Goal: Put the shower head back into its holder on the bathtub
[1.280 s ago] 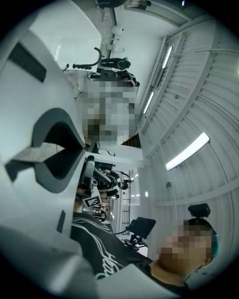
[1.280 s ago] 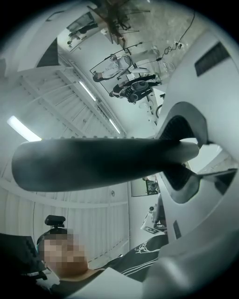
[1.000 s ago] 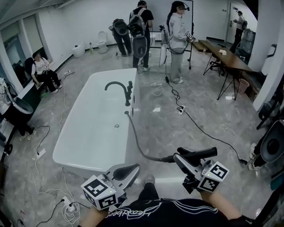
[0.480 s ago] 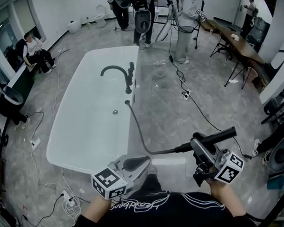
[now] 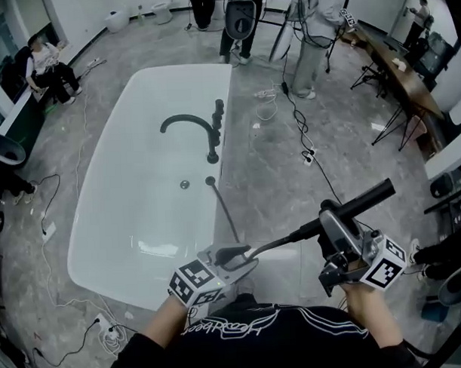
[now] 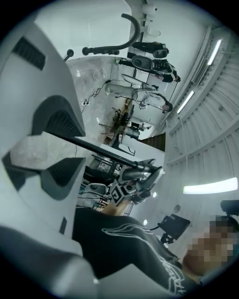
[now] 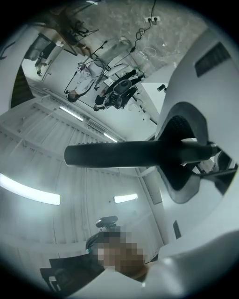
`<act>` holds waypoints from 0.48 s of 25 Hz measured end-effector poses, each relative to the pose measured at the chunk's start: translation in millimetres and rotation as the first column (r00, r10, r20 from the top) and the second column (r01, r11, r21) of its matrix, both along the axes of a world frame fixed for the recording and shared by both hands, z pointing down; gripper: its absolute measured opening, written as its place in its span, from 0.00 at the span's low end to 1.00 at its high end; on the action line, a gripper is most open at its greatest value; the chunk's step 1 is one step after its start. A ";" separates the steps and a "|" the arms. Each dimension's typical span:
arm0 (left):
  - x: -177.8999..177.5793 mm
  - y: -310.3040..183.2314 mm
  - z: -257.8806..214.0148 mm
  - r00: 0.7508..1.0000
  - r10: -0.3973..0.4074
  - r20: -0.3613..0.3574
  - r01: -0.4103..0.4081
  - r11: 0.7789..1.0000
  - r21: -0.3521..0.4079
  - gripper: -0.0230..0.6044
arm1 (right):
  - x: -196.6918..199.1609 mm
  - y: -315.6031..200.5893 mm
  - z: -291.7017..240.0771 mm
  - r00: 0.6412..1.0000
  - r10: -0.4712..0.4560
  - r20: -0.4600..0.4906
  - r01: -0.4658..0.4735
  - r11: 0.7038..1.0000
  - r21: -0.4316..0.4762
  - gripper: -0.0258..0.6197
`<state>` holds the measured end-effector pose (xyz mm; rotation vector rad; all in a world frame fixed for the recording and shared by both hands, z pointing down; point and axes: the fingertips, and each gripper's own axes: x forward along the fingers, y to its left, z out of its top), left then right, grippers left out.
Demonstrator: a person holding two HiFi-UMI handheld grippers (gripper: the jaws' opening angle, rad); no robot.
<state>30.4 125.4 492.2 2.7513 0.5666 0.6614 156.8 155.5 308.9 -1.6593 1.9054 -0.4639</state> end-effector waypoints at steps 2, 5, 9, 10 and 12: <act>6.4 -10.9 17.3 0.999 0.020 0.029 -0.020 1.000 0.014 0.25 | 3.5 -17.8 -10.6 1.000 -0.009 -0.009 0.009 1.000 0.016 0.23; 13.1 -24.1 46.5 0.997 0.015 0.075 -0.016 1.000 0.022 0.28 | 5.3 -37.1 -26.0 1.000 -0.028 -0.013 0.029 0.999 0.041 0.23; 22.5 -32.6 80.0 0.992 -0.006 0.126 0.001 0.999 0.036 0.28 | 3.7 -46.3 -43.9 0.999 -0.048 -0.011 0.049 0.996 0.072 0.23; 23.4 -33.8 86.2 0.991 -0.004 0.134 -0.002 0.999 0.045 0.28 | 2.3 -47.5 -48.0 0.998 -0.053 -0.014 0.054 0.995 0.082 0.23; 25.5 -33.6 96.3 0.988 0.005 0.151 -0.011 0.999 0.039 0.28 | 3.1 -49.9 -54.7 0.998 -0.062 -0.013 0.063 0.993 0.101 0.23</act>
